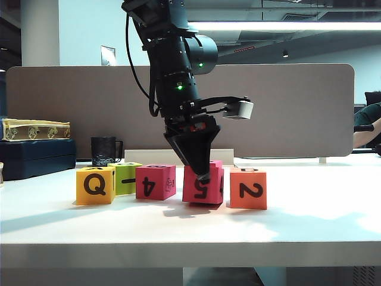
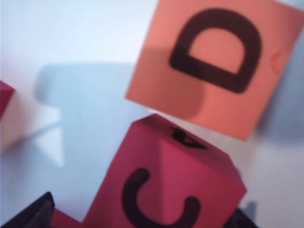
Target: Select the appropriate blocks from the scattered letter blocks on the table and arrange them in a row to spell out "ABCD".
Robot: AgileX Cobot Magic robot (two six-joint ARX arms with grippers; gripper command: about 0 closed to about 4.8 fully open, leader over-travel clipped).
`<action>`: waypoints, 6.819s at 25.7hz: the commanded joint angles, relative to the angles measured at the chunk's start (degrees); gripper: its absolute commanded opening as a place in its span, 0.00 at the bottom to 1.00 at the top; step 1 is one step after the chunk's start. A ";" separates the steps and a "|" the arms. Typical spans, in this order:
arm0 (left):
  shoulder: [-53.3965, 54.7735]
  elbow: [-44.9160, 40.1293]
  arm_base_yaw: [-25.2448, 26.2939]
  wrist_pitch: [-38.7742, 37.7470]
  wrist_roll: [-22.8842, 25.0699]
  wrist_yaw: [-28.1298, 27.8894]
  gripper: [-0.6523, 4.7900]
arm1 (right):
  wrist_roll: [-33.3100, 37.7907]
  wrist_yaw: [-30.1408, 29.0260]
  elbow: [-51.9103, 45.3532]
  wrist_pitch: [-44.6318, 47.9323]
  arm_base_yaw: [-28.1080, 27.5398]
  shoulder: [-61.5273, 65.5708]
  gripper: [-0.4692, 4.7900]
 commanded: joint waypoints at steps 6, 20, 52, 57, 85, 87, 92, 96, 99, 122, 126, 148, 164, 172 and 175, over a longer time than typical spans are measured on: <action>-0.20 0.13 -0.09 -3.85 0.00 2.91 0.99 | 0.02 -0.17 0.24 0.79 0.07 -0.13 0.09; -0.66 0.24 0.28 -0.61 1.31 -10.10 0.99 | 0.02 -0.22 0.24 0.98 0.09 -0.13 0.09; -1.38 5.49 8.41 -7.89 8.57 -1.95 0.96 | 0.02 -0.22 0.22 0.94 0.09 -0.11 0.09; -1.31 5.49 9.29 -6.97 11.93 0.50 0.96 | 0.02 -0.17 0.22 0.94 0.09 -0.11 0.09; 3.69 5.44 11.19 -3.50 16.44 4.52 0.79 | 0.02 -0.35 0.22 0.57 0.09 -0.11 0.09; 3.69 5.46 11.19 -3.39 16.17 4.52 0.77 | 0.02 -0.35 0.22 0.63 0.09 -0.11 0.09; 3.63 5.53 11.13 -2.84 9.84 3.87 0.60 | 0.02 -0.35 0.22 1.01 0.09 -0.11 0.09; 3.10 5.88 10.97 -3.26 5.75 3.67 0.60 | 0.02 -0.35 0.22 0.98 0.09 -0.11 0.09; 1.81 7.17 10.51 -3.26 0.90 1.14 0.60 | 0.02 -0.37 0.22 1.03 0.09 -0.11 0.09; -0.22 13.51 9.46 -11.65 -51.60 0.42 0.60 | 0.02 -0.35 0.22 1.86 0.09 -0.11 0.09; -0.22 10.10 9.46 -10.47 -54.25 0.20 0.60 | 0.02 -0.37 0.22 1.84 0.09 -0.11 0.09; -0.20 -0.22 7.85 -5.62 -57.86 -3.26 0.61 | 0.02 -0.37 0.22 1.88 0.09 -0.11 0.09; -0.28 -0.13 7.37 -8.35 -56.81 -3.02 0.86 | 0.02 -0.37 0.22 1.84 0.09 -0.11 0.09; -6.12 -0.04 7.41 -5.29 -53.66 -3.19 0.86 | 0.02 -0.24 0.22 2.08 0.09 -0.09 0.09; -8.70 -0.04 7.41 -4.55 -50.88 -3.23 0.86 | 0.00 -0.11 0.22 2.05 0.07 0.20 0.09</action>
